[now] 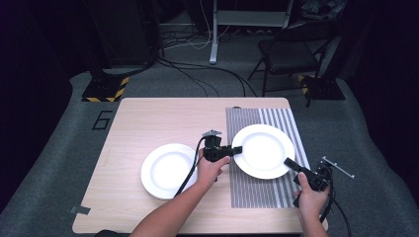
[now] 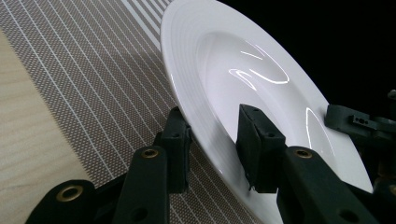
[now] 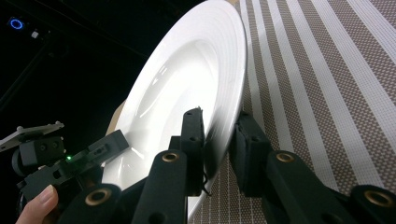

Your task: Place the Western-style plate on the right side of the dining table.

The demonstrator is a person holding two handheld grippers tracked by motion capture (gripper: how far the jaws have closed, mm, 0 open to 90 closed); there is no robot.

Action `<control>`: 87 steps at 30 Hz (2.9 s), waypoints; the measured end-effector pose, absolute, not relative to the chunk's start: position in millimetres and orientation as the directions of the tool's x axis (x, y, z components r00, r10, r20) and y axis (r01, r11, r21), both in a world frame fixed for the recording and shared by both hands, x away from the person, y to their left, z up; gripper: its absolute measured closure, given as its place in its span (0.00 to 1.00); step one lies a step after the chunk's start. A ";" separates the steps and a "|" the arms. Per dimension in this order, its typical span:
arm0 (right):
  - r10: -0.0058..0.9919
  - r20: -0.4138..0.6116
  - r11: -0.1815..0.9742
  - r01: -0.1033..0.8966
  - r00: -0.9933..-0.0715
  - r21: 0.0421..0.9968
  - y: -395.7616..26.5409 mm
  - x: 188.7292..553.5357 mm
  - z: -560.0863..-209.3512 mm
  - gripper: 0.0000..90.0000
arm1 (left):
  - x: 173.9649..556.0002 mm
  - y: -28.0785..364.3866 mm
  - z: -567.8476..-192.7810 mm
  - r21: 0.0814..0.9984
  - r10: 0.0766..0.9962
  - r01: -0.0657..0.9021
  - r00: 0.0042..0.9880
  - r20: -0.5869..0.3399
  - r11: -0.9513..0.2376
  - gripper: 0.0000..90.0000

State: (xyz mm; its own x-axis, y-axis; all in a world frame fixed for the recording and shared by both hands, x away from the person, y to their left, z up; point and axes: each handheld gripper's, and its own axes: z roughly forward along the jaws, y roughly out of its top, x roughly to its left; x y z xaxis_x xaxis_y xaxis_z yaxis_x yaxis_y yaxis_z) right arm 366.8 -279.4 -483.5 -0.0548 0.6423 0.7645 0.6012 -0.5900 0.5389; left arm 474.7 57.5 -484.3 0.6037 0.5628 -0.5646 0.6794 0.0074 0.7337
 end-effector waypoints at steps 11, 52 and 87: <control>0.655 0.754 -0.579 0.611 -0.047 0.541 -282.3 379.0 -486.1 0.83 | 487.5 52.2 -489.0 0.724 0.570 0.690 0.592 -0.570 0.009 0.73; 0.690 0.723 -0.545 0.648 -0.012 0.531 -299.4 393.6 -517.7 0.82 | 498.2 32.0 -524.3 0.687 0.593 0.726 0.563 -0.576 -0.023 0.73; 0.752 0.658 -0.512 0.668 0.045 0.540 -294.6 396.3 -521.6 0.76 | 495.4 25.5 -526.2 0.698 0.634 0.713 0.571 -0.521 -0.069 0.70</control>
State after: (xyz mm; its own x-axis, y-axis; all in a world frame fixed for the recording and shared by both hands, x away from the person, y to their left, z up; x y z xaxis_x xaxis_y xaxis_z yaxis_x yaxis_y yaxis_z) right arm 396.3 -294.6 -521.6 0.0445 0.7516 0.6582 0.6683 -0.5121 0.5396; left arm 495.4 25.5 -526.2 0.5714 0.6339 -0.5212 0.7131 -0.0692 0.6976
